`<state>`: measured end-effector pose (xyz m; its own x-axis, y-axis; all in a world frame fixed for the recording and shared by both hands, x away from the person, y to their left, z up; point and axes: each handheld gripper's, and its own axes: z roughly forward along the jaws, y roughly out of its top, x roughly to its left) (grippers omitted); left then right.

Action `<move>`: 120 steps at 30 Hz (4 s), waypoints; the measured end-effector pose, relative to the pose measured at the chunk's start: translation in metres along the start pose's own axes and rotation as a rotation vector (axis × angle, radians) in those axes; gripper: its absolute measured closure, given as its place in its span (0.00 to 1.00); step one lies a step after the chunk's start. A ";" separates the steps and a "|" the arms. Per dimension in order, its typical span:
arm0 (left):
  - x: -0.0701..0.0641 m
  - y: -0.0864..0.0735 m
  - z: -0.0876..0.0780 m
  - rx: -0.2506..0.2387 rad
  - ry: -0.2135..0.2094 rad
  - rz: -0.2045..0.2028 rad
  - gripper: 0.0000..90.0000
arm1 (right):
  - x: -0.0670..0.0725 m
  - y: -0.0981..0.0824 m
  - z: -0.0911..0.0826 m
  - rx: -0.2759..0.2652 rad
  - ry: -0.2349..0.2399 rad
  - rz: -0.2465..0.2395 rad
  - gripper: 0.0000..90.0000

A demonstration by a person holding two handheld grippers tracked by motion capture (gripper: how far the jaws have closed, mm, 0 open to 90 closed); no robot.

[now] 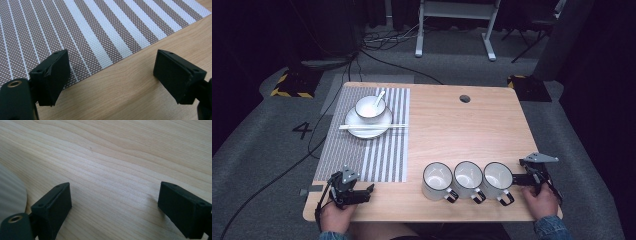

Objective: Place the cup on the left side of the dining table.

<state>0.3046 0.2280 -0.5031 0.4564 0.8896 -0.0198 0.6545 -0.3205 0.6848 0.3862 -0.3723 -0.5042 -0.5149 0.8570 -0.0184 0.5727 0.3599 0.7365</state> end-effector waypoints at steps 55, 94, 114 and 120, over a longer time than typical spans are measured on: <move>-0.030 0.021 -0.045 -0.370 0.018 -0.059 0.10 | 0.000 0.000 0.000 0.000 0.000 0.000 0.13; -0.146 0.090 0.001 -0.326 -0.327 0.145 0.08 | 0.000 0.000 0.000 0.000 0.000 0.001 0.13; -0.177 0.071 0.033 -0.285 -0.275 0.120 0.00 | 0.000 0.000 0.000 0.000 -0.001 0.001 0.13; -0.176 0.067 0.037 -0.283 -0.300 0.102 0.00 | 0.000 0.000 0.000 0.000 -0.001 0.000 0.13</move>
<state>0.2906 0.0382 -0.4809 0.6928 0.7104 -0.1236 0.4245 -0.2633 0.8663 0.3861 -0.3722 -0.5042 -0.5143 0.8574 -0.0187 0.5730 0.3598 0.7364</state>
